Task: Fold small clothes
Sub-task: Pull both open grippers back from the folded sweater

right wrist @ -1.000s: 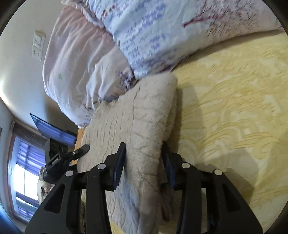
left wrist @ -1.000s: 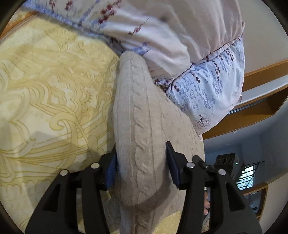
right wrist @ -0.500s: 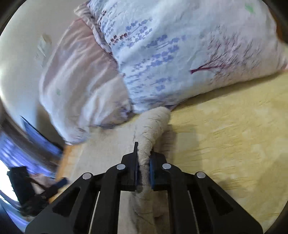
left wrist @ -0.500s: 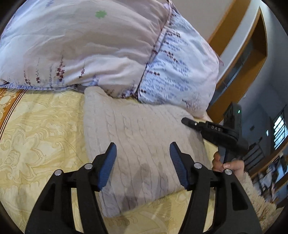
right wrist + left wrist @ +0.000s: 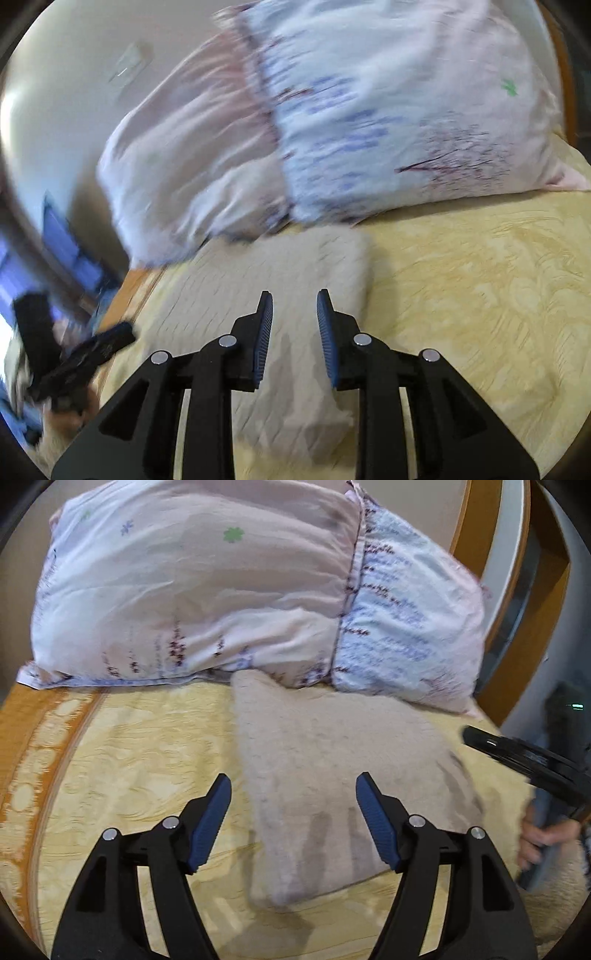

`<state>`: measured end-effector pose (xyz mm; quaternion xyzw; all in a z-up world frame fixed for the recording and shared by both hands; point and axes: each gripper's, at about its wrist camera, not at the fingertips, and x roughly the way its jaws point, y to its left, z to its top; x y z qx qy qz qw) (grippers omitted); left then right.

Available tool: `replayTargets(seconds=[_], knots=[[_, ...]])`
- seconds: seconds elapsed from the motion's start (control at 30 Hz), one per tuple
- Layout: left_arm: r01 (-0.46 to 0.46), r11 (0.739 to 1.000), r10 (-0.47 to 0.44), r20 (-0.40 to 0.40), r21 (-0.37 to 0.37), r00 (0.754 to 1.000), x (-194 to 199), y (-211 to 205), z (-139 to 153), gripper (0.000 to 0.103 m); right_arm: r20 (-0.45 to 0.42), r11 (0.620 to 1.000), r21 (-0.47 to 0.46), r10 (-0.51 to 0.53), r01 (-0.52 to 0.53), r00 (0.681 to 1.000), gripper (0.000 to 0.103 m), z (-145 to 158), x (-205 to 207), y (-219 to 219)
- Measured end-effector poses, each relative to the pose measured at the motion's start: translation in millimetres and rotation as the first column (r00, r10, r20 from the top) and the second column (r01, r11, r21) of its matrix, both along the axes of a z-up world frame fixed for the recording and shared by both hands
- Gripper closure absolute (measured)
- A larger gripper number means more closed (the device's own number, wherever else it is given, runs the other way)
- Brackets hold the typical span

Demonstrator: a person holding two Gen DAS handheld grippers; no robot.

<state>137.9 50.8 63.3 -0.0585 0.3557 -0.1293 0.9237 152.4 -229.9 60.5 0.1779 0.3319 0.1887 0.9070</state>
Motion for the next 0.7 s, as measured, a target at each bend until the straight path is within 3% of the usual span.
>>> replayTargets(seconds=[0.13, 0.23, 0.4, 0.57, 0.63, 0.7], knots=[[-0.011, 1.0, 0.012, -0.046, 0.018, 0.999, 3, 2, -11, 0.032, -0.026, 0.989, -0.136, 0.056, -0.059, 0.998, 0.077, -10, -14, 25], [-0.015, 0.999, 0.019, -0.09, 0.04, 0.996, 6, 1, -23, 0.032, -0.071, 0.979, -0.199, 0.039, -0.052, 0.997, 0.075, -23, -14, 33], [-0.008, 0.999, 0.014, -0.172, 0.036, 0.985, 11, -5, -48, 0.03, -0.079, 0.98, -0.2, -0.004, -0.012, 0.997, 0.075, -37, -20, 29], [-0.018, 1.0, 0.015, -0.168, -0.011, 0.986, 8, 1, -51, 0.029, -0.031, 0.978, -0.201, -0.059, 0.051, 0.998, 0.074, -33, -35, 29], [-0.014, 1.0, 0.013, -0.123, -0.009, 0.992, -3, 3, -43, 0.028, 0.0, 0.978, -0.186, -0.098, 0.096, 0.995, 0.05, -24, -45, 23], [-0.015, 1.0, 0.015, -0.082, -0.006, 0.997, -15, 5, -36, 0.018, 0.042, 0.97, -0.186, -0.152, 0.157, 0.988, 0.029, -15, -55, 17]])
